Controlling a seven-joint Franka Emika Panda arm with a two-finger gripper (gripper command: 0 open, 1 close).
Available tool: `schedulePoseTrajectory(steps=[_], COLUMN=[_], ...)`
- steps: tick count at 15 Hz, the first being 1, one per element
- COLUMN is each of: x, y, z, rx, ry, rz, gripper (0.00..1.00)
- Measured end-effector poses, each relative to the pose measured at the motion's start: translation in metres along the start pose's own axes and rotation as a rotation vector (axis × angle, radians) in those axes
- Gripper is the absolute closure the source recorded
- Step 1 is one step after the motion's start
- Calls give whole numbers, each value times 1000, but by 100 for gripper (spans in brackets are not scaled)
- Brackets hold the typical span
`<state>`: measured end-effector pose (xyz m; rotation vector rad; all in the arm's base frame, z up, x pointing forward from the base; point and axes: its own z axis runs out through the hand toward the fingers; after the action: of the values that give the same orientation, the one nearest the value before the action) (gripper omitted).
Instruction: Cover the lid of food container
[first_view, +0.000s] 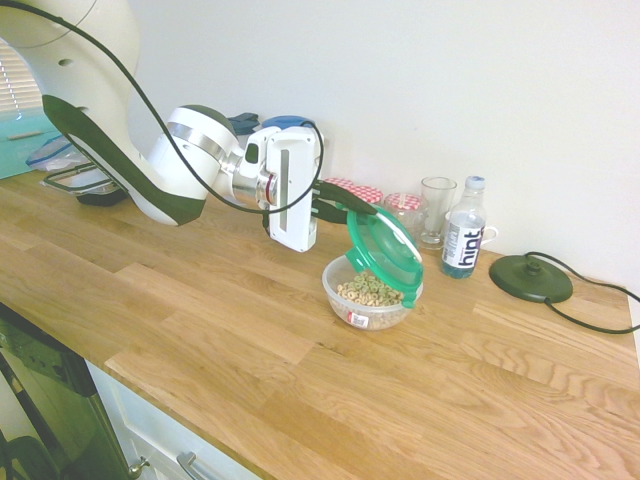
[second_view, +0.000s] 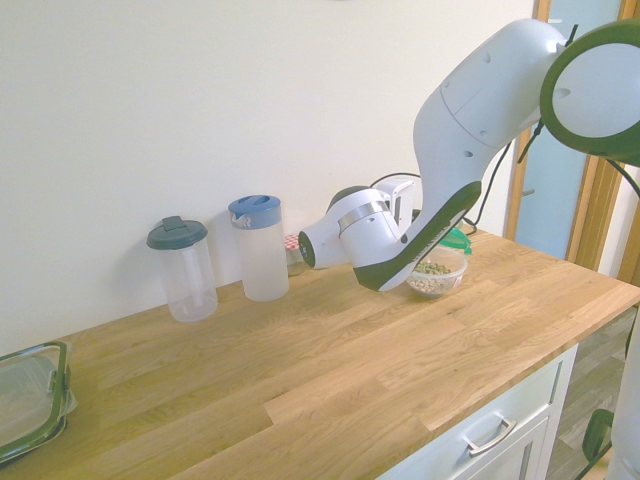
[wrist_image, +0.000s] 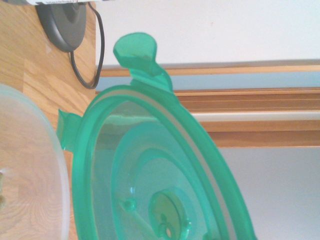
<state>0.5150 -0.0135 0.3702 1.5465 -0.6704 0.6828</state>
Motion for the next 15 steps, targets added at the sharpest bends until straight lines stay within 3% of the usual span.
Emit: schedulePoseTrajectory(steps=[1,11,15], x=[-3,-14,-17], y=[0,3,11], z=[0,-15,-30], rx=[-1,31,109], ry=[0,-11,-43], rz=[-5,-16,-9], gripper=[0,0,0])
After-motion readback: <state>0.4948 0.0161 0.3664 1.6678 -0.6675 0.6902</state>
